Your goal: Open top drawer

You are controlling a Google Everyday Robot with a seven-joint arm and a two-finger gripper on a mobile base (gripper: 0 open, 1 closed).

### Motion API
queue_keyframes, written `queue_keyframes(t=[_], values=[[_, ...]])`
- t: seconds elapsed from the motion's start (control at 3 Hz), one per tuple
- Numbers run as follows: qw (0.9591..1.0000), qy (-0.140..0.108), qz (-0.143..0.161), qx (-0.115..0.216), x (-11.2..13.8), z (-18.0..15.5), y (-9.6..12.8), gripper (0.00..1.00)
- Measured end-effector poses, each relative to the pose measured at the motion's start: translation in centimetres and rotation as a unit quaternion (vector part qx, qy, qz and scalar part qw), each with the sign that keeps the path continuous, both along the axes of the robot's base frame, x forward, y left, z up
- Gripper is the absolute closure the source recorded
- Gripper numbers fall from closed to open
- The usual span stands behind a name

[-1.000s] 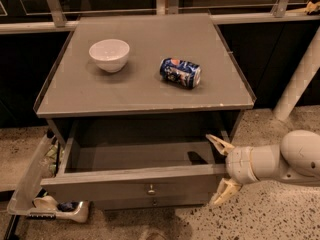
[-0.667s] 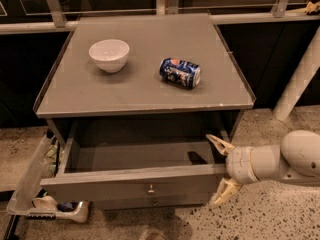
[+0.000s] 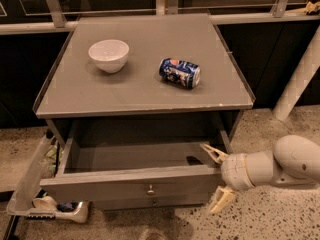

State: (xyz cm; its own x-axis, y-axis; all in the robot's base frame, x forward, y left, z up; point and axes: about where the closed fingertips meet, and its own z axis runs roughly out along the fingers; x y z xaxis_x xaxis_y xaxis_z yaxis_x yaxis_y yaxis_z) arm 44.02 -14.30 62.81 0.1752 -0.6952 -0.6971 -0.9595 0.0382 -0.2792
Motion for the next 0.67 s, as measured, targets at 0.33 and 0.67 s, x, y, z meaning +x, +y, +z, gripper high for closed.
queue_keyframes(t=[0.33,0.67], values=[[1.0000,0.000,0.000,0.000,0.00,0.35,-0.02,0.18],[1.0000,0.000,0.000,0.000,0.00,0.35,-0.01,0.42]])
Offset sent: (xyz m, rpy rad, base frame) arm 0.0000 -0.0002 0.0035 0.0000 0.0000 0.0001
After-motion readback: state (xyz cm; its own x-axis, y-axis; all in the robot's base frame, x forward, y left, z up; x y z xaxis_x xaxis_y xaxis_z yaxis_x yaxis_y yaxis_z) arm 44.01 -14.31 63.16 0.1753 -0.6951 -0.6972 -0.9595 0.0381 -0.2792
